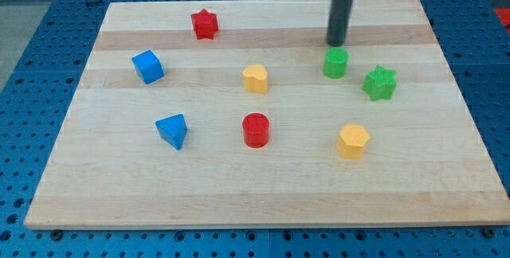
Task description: Move the green circle towards down
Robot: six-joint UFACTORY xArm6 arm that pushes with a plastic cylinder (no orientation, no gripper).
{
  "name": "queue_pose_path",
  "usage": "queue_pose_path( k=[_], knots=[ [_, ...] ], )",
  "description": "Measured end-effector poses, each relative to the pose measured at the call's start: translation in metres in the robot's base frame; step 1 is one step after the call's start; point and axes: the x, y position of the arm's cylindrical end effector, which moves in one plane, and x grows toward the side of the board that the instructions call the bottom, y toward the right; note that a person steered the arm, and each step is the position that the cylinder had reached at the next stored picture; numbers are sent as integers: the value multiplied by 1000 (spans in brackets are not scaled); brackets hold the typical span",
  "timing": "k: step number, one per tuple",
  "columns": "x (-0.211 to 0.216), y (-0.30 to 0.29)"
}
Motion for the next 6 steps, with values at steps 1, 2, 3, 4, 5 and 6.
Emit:
queue_pose_path(
  k=[1,2,3,4,5,6],
  knots=[
    [17,0],
    [33,-3],
    [52,-1],
    [84,-2],
    [110,-12],
    [130,-19]
  ],
)
